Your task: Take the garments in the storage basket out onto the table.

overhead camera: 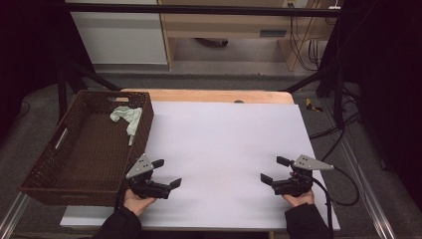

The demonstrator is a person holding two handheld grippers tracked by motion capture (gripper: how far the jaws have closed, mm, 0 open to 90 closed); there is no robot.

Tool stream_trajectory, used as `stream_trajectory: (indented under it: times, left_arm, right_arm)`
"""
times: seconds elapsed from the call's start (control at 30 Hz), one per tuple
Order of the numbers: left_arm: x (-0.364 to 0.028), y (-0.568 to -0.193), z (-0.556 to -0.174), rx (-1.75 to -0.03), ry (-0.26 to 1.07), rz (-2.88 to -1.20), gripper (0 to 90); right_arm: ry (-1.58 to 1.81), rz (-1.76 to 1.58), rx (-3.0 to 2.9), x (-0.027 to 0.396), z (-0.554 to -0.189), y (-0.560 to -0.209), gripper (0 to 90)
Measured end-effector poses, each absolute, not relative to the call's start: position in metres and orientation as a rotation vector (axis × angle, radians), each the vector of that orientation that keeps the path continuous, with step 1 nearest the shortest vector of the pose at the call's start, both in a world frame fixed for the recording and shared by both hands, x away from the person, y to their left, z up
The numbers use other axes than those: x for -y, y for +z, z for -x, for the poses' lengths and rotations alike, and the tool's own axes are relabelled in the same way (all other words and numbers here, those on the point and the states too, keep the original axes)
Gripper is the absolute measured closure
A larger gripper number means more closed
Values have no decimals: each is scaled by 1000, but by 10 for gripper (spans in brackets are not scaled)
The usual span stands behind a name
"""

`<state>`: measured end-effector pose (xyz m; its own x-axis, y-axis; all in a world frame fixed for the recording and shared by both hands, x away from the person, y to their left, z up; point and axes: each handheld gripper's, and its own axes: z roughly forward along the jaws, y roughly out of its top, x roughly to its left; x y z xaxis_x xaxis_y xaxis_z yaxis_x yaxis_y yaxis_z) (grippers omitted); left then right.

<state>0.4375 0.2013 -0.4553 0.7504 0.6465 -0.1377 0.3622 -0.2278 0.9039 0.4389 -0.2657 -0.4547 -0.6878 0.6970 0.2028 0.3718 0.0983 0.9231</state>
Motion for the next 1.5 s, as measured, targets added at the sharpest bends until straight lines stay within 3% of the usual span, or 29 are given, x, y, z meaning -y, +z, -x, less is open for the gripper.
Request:
stream_trajectory:
  times: [0.73,1.5]
  left_arm:
    - [-193,-447,-435,-778,319,-1861,14]
    - [-192,-410,-436,-781,347,-1848,14]
  right_arm:
    - [1621,-1054,-2095,266,-439,-454,4]
    - [1613,-1060,-2096,265,-439,-454,5]
